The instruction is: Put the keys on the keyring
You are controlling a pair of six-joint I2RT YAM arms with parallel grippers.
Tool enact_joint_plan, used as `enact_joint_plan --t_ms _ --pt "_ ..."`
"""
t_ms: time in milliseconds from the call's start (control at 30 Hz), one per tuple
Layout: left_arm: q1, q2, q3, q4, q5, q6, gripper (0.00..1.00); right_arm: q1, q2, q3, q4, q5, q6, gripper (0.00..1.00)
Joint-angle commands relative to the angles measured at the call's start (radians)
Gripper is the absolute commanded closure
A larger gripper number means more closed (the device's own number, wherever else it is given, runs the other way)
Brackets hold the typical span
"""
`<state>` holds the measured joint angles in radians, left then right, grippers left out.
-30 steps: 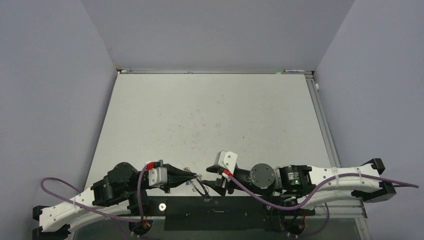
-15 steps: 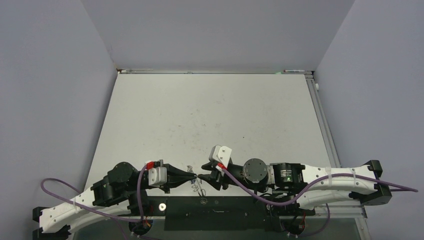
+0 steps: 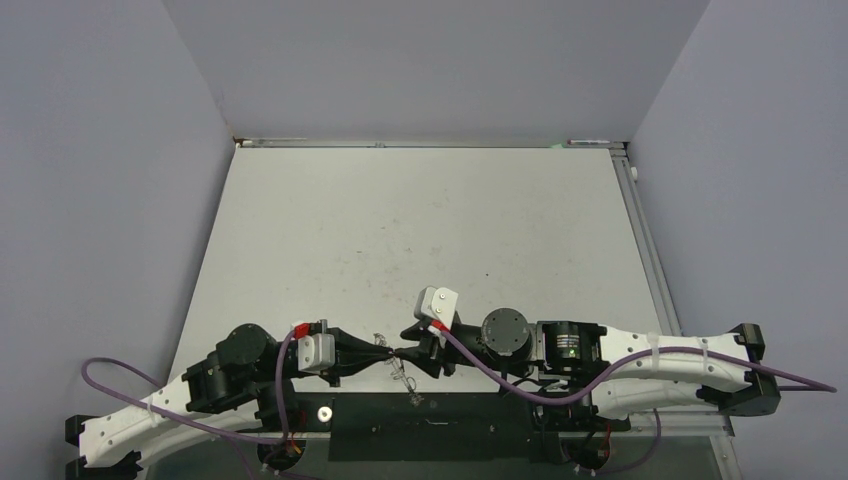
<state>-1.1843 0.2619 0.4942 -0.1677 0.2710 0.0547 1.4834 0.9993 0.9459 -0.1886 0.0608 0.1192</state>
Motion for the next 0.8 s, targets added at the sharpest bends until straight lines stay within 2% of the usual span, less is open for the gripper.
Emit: enact_joint_plan --t_ms 0,100,433,767 --pt "0.010 -0.011 0.013 0.088 0.014 -0.014 1.00 -0.011 -0.047 -0.020 0.042 -0.053 0.012 0.66" --pt "0.012 -0.011 0.012 0.091 0.017 -0.018 1.00 -0.015 -0.054 -0.024 0.040 -0.103 0.011 0.65" --pt "0.020 -0.011 0.010 0.096 0.026 -0.023 1.00 -0.038 -0.018 -0.030 0.045 -0.133 0.007 0.65" --pt "0.025 -0.012 0.010 0.098 0.034 -0.023 1.00 -0.052 -0.020 -0.033 0.046 -0.129 -0.001 0.69"
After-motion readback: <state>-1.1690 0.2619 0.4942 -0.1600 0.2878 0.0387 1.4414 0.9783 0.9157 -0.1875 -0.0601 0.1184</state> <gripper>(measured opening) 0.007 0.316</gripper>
